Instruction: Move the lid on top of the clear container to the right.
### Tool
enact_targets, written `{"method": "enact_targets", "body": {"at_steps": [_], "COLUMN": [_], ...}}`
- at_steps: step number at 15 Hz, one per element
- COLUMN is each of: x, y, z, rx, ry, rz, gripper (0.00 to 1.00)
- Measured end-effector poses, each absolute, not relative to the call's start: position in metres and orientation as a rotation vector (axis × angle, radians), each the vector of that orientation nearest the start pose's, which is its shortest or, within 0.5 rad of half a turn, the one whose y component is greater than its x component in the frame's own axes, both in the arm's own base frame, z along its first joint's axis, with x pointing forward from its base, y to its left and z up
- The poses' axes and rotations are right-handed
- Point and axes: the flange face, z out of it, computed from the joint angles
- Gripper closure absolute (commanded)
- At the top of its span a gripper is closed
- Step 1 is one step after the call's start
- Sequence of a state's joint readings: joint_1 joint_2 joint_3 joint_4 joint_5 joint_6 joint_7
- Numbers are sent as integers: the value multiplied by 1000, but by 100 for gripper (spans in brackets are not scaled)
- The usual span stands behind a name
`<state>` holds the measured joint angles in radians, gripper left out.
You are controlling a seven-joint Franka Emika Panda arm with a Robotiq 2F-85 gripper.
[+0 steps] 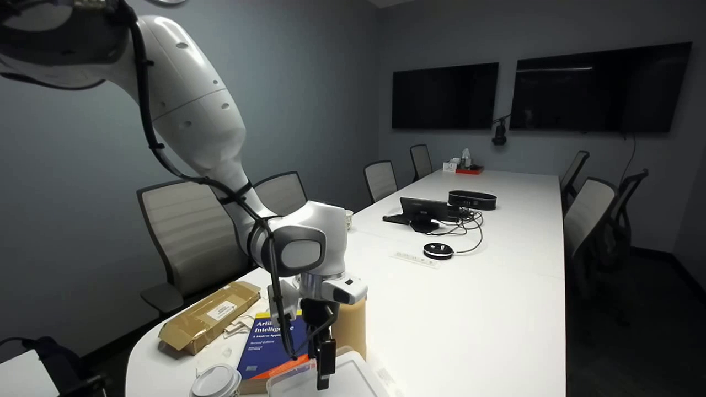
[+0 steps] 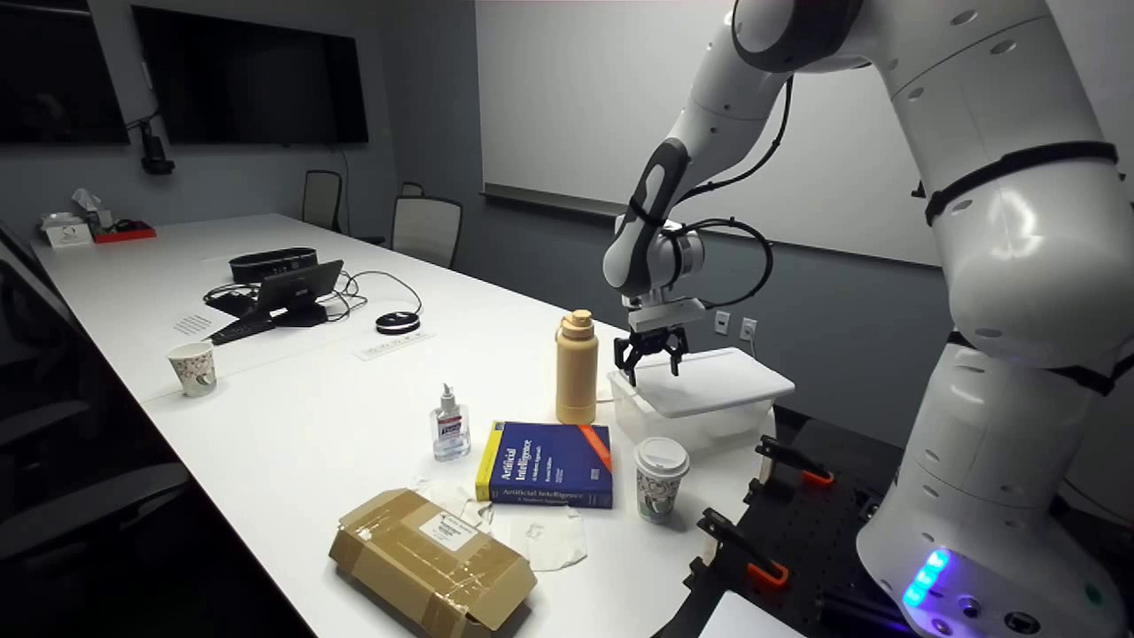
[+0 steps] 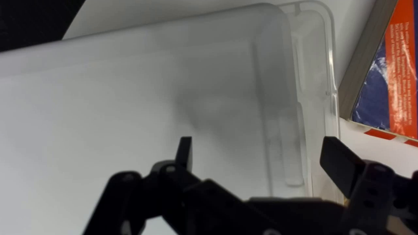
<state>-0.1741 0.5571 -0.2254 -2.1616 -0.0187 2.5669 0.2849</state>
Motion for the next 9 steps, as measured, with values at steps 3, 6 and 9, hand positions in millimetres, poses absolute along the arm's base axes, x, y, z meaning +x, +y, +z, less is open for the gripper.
{"method": "enact_targets", "body": {"at_steps": [3, 6, 9], "x": [503, 506, 505], "y": [-222, -225, -225], "z": [120, 114, 107], "rx": [-3076, -3070, -3068], "ry": [1056, 1073, 1079], "rz": [245, 249, 262], "gripper": [0, 0, 0]}}
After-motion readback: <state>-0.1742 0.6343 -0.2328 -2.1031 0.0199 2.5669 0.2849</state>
